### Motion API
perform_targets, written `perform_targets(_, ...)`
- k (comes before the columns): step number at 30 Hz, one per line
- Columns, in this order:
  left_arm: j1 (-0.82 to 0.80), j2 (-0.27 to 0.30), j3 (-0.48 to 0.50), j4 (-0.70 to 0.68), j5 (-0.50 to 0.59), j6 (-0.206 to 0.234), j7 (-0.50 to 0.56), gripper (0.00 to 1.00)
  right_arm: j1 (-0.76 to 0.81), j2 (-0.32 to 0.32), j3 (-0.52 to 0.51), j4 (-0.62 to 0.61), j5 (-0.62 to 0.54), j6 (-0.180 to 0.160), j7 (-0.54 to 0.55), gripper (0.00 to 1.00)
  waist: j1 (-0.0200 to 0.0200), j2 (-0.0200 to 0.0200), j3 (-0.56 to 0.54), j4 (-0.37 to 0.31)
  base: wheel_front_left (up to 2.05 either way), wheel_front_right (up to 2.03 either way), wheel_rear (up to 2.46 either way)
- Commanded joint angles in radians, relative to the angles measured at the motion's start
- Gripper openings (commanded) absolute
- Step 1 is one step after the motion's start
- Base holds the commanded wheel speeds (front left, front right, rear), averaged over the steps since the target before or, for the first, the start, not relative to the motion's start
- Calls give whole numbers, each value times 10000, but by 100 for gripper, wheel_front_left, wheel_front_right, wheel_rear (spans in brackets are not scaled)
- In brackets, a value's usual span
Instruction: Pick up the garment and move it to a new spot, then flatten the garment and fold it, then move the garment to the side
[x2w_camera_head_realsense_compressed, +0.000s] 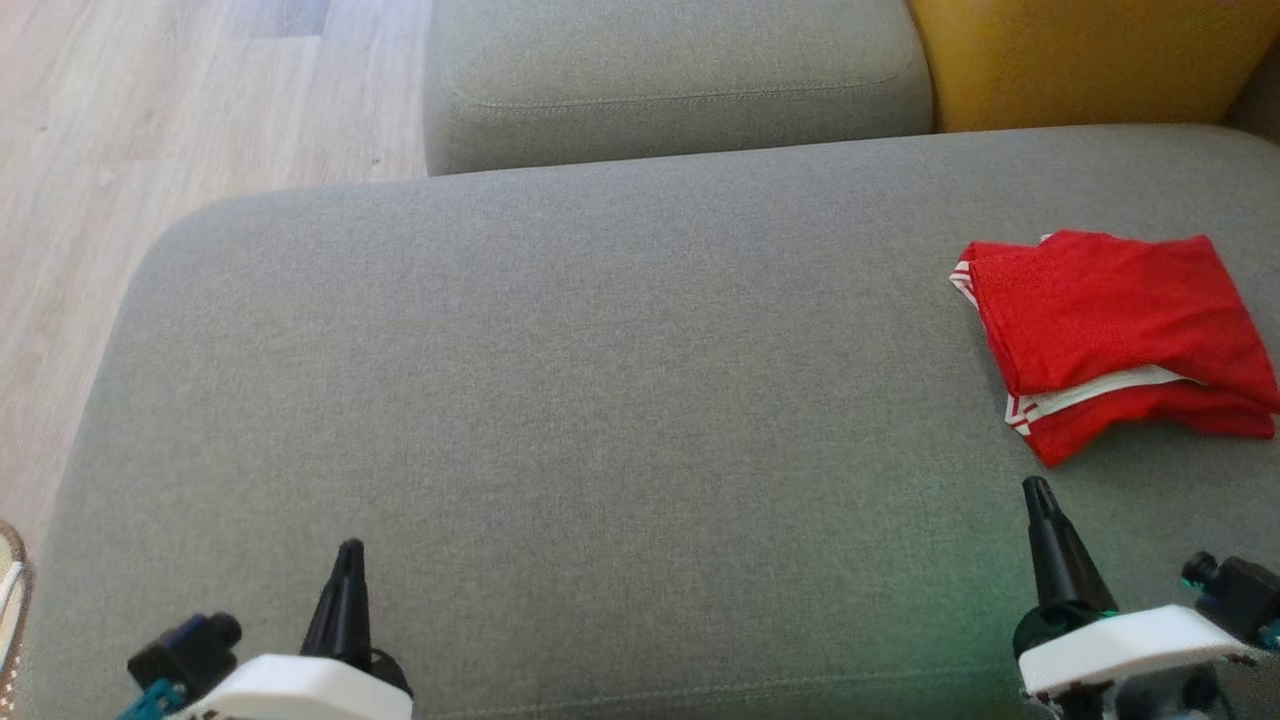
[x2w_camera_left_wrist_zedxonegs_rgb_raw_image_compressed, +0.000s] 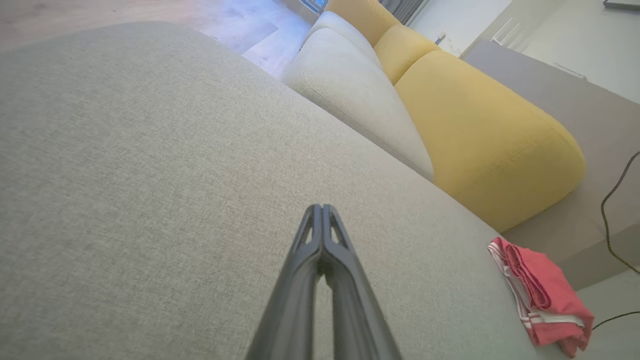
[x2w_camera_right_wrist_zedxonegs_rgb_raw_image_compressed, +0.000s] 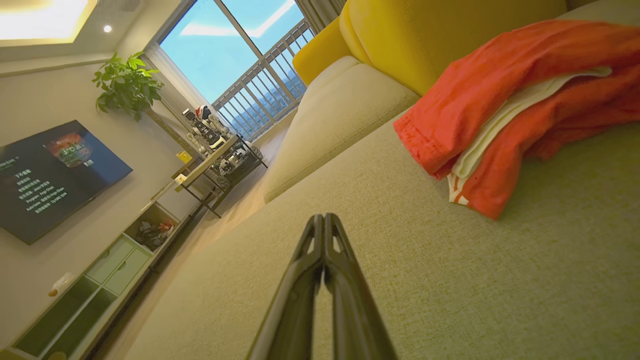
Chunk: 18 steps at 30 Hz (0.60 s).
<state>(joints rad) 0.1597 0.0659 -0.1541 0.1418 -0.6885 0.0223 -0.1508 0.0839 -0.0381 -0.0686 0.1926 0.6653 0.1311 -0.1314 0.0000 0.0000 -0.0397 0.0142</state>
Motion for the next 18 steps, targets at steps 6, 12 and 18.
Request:
perform_targets(6, -696, 174, 361, -181, -938, -190, 202, 0, -682, -131, -17, -232, 943, -1, 222, 0, 0, 0, 36, -12, 0, 0, 0)
perform_targets(12, -878, 186, 521, -71, -1772, -317, 385, 0, -798, -138, -48, -161, 1757, -2, 424, 0, 0, 0, 73, -24, 0, 0, 0)
perform_targets(18, -1008, 192, 639, 8, -2365, -408, 519, 0, -881, -143, -70, -111, 2338, -2, 569, 0, 0, 0, 100, -33, 0, 0, 0)
